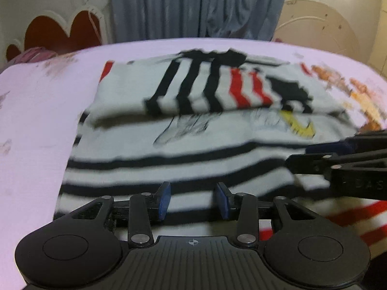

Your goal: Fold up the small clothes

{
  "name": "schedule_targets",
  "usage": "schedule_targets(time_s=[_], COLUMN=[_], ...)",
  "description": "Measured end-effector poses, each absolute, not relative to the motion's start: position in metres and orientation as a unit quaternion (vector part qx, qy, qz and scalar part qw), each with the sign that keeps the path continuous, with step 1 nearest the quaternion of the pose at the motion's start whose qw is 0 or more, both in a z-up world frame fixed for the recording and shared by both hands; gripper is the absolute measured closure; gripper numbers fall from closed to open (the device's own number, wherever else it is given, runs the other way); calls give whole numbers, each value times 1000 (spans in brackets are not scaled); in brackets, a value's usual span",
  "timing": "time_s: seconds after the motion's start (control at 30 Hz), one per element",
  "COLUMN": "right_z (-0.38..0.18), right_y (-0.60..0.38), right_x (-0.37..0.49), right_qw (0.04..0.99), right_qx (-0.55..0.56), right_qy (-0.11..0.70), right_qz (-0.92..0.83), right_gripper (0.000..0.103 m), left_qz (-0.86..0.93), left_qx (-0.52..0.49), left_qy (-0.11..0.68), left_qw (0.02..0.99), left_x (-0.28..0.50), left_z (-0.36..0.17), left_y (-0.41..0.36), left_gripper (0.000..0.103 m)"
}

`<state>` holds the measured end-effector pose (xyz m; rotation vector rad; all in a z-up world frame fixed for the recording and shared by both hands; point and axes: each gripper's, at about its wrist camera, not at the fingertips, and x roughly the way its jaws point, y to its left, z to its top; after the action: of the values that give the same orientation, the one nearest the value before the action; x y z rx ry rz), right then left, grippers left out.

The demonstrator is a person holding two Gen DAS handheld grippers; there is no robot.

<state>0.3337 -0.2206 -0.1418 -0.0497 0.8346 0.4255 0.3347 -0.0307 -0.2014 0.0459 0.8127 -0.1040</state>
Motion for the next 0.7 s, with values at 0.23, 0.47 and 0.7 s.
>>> schedule_targets(time_s=[0.23, 0.47, 0.7], right_z=[-155, -158, -138], right_y=[-239, -275, -247], right_x=[317, 286, 243], right_qw=[892, 904, 911], right_qx=[-54, -59, -19], right_qy=[417, 416, 406], right_qz=[167, 75, 76], right_gripper=[68, 69, 67], left_qz=[-33, -50, -86], left_qx=[29, 35, 23], left_qy=[396, 387, 371], left_qw=[917, 920, 924], left_x=[309, 287, 259], left_z=[-205, -206, -190], left_y=[2, 25, 26], left_gripper=[52, 52, 52])
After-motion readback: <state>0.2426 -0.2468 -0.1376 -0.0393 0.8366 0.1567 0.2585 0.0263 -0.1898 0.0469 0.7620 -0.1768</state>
